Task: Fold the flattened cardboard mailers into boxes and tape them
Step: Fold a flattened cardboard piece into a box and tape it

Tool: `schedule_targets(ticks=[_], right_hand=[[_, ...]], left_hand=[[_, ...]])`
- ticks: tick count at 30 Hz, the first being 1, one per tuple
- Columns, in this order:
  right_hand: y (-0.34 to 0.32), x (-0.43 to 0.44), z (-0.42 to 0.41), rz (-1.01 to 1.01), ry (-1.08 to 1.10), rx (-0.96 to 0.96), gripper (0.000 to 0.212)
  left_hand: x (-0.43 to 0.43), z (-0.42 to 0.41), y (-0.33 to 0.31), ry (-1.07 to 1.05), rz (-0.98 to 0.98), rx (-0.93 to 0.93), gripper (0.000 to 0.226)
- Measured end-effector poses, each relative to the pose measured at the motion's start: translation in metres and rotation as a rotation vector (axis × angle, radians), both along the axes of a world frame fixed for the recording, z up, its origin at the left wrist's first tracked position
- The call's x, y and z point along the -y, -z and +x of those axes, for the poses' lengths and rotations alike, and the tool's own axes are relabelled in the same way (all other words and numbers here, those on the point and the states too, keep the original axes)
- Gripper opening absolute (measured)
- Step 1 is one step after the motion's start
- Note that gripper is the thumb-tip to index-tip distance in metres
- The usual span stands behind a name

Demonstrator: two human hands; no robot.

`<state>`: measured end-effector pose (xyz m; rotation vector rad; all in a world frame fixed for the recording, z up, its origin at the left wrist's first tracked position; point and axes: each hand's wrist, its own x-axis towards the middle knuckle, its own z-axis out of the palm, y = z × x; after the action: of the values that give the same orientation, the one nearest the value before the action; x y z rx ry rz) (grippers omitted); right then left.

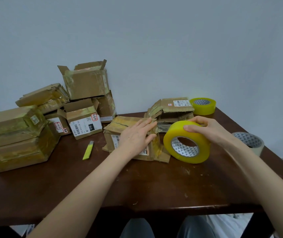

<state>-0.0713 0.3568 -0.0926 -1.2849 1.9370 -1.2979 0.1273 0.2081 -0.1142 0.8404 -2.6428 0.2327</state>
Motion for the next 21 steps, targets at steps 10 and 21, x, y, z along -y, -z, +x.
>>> schedule_targets(ticks=[10,21], right_hand=[[-0.008,0.004,0.013,0.003,0.039,-0.044,0.023],[-0.013,0.014,0.021,0.0,0.046,-0.072,0.024]], left_hand=[[0.004,0.006,-0.001,-0.01,0.011,0.02,0.053],[0.042,0.107,0.02,-0.527,0.114,-0.52,0.029]])
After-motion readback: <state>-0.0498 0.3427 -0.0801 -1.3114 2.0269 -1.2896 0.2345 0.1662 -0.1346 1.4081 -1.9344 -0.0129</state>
